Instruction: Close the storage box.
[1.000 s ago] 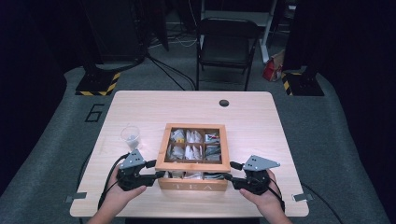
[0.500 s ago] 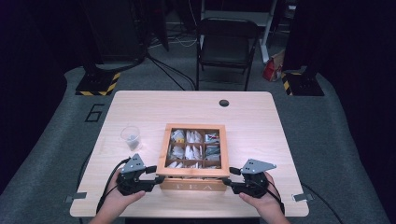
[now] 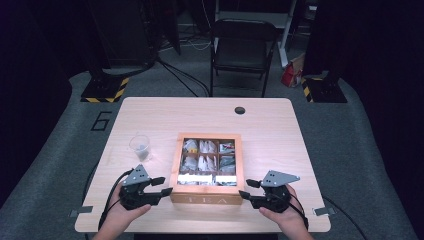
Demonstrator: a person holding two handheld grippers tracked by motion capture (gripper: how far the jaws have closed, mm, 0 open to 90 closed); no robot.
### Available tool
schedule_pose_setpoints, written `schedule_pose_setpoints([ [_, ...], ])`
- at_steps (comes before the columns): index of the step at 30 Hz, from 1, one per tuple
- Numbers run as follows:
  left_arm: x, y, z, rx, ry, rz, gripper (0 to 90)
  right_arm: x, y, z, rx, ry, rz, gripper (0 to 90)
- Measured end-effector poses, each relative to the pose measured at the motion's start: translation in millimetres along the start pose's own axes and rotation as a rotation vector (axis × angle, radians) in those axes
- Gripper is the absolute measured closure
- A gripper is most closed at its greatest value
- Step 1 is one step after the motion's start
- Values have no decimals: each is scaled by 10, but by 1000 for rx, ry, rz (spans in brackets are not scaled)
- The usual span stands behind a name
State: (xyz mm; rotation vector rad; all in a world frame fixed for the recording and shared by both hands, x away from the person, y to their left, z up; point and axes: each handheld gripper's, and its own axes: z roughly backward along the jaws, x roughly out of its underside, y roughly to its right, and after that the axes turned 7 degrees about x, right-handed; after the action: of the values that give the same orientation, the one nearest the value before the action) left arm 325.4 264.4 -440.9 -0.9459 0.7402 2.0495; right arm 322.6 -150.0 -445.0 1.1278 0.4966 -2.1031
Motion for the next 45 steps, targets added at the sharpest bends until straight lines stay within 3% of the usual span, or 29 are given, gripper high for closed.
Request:
schedule_pose_setpoints([
  [10, -44, -57, 8, -14, 17, 15, 480, -12, 83, -24, 17, 7, -37, 487],
  [23, -182, -189, -9, -49, 35, 43, 425, -149, 220, -11, 62, 10, -42, 394],
  [31, -238, -284, -16, -65, 52, 62, 389, -210, 339, -22, 105, 14, -73, 346],
  [39, -188, -379, -27, -79, 69, 99, 386, -119, 490, -36, 157, 1, -110, 339],
  [45, -134, -387, -35, -89, 73, 101, 386, -26, 566, -32, 186, 1, -139, 339],
])
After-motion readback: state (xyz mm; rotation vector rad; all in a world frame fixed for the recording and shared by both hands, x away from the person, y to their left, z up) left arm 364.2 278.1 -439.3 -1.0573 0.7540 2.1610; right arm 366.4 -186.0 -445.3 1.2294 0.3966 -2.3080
